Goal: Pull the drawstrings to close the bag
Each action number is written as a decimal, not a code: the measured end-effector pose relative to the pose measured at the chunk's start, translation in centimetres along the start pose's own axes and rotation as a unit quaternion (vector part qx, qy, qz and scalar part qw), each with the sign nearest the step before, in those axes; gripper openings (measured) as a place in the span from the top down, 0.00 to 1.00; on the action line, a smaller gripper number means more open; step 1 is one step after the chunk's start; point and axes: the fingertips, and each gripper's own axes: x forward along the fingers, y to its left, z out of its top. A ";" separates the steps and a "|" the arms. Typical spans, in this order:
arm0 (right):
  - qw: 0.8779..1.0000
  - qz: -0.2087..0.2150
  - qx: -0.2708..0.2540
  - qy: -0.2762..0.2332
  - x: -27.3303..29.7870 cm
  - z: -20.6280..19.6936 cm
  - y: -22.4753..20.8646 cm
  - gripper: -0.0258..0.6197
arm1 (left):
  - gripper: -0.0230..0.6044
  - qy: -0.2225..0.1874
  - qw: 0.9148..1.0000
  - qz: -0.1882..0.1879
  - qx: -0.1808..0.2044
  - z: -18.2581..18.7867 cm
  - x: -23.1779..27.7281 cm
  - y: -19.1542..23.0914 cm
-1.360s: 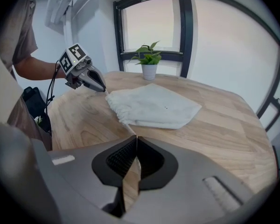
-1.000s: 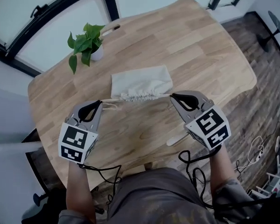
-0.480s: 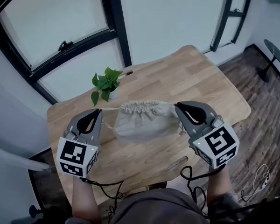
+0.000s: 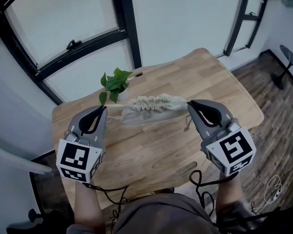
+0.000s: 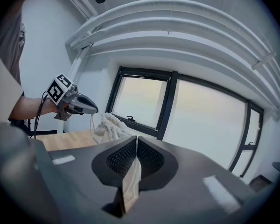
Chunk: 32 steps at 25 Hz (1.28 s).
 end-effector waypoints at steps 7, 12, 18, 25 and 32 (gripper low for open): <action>1.000 -0.006 0.001 0.004 -0.5 0.1 0.3 0.91 | 0.95 -0.001 1.000 0.004 0.001 -0.1 -0.6 -0.2; 1.000 -0.003 -0.006 -0.003 -0.5 0.2 0.5 0.91 | 0.95 0.000 1.000 0.007 -0.004 -0.4 -0.8 -0.4; 1.000 -0.010 -0.006 0.001 -0.6 0.3 0.4 0.91 | 0.95 -0.002 1.000 0.007 -0.001 -0.3 -0.9 -0.4; 1.000 -0.015 -0.003 0.001 -0.7 0.4 0.4 0.91 | 0.95 -0.002 1.000 0.010 0.003 -0.2 -1.0 -0.4; 1.000 -0.014 -0.003 0.002 -0.7 0.4 0.3 0.91 | 0.95 -0.001 1.000 0.011 0.006 0.0 -1.0 -0.3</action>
